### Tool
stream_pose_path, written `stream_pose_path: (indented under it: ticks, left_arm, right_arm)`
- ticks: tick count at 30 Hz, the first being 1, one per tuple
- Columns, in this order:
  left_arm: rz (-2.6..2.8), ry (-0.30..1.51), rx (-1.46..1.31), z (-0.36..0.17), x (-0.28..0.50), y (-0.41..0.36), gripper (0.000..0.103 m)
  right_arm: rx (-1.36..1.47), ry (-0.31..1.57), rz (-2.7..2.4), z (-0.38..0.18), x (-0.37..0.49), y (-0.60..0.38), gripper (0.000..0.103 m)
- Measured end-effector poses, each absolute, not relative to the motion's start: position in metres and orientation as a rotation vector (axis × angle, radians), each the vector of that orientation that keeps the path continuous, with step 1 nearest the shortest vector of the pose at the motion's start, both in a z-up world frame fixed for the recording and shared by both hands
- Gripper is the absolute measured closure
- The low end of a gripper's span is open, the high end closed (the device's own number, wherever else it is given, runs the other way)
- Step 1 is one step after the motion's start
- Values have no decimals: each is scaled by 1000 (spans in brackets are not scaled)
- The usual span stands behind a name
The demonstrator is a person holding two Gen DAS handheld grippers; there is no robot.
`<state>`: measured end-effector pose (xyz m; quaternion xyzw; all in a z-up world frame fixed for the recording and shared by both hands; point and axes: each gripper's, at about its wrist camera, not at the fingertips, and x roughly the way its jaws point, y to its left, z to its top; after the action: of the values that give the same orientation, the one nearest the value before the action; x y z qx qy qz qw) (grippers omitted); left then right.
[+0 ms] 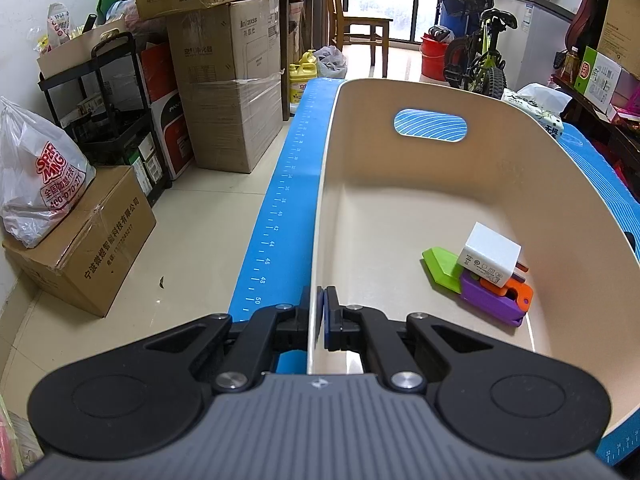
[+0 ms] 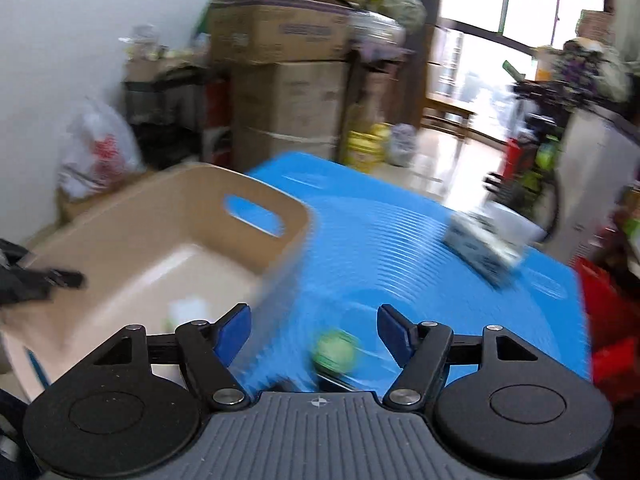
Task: Organize rigid objects
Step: 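Carry the white charger into the basket and release it, then grasp the white square adapter with the right tool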
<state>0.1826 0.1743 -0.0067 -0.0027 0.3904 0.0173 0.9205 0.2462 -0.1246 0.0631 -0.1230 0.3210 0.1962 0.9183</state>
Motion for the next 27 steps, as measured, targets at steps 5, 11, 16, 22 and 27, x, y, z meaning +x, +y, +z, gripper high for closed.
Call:
stream_pose_path:
  ticks: [5, 11, 16, 22, 27]
  left_arm:
    - [36, 802, -6, -7, 183, 174, 98]
    - [36, 802, -5, -7, 183, 175, 98]
    - [35, 802, -5, -7, 182, 175, 98]
    - [35, 802, -5, -7, 182, 175, 98]
    - [35, 802, -5, -7, 182, 175, 98]
  right_arm:
    - [-224, 747, 253, 41, 240, -184, 28]
    - [-189, 820, 158, 10, 225, -225, 28]
    - [-196, 881, 186, -18, 218, -226, 28]
    - [-198, 907, 189, -37, 222, -224, 28]
    - [-218, 925, 215, -46, 228, -219, 30]
